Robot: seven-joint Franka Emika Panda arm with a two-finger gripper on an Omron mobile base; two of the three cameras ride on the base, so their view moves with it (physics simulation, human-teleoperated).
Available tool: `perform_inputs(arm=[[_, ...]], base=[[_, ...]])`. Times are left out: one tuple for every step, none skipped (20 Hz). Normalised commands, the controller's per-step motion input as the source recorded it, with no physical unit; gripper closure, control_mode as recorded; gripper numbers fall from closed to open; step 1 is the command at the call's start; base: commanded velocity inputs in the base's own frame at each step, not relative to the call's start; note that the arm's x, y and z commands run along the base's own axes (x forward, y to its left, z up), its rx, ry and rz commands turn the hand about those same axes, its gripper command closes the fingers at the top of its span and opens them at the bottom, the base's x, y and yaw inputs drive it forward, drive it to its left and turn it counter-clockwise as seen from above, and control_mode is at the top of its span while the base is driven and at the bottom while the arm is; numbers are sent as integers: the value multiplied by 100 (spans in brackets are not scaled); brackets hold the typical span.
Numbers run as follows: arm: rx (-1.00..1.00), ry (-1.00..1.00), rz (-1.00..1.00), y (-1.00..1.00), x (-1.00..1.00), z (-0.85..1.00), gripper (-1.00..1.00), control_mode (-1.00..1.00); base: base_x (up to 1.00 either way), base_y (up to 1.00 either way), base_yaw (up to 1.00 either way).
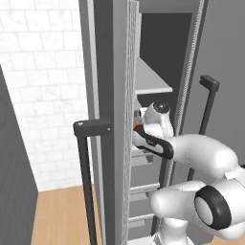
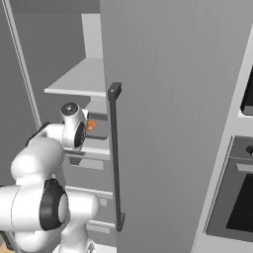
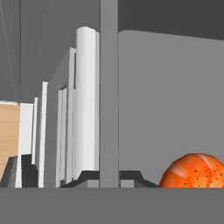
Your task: Take the meat container that has the shrimp and place it on the second highest rack of the freezer. Then take the vegetable container that has the corn and tomato and place it on the highest rack of the freezer.
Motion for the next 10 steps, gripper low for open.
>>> perform_inputs(arm=[[0, 0, 0, 0, 66, -9, 100, -100], [0, 0, 0, 0, 56, -25, 100, -100], [0, -1, 0, 0, 55, -40, 100, -100], [0, -5, 0, 0, 49, -46, 100, -100], [0, -4, 0, 0, 44, -48, 100, -100], [0, -3, 0, 0, 45, -51, 100, -100], [0, -3, 0, 0, 39, -52, 100, -100], [0, -1, 0, 0, 36, -53, 100, -100], [0, 0, 0, 0, 38, -43, 100, -100], [0, 0, 0, 0, 35, -34, 100, -100]], base=[[0, 0, 0], [0, 0, 0], [0, 0, 0], [0, 0, 0], [0, 0, 0], [0, 0, 0], [0, 0, 0], [0, 0, 0], [0, 0, 0], [0, 0, 0]])
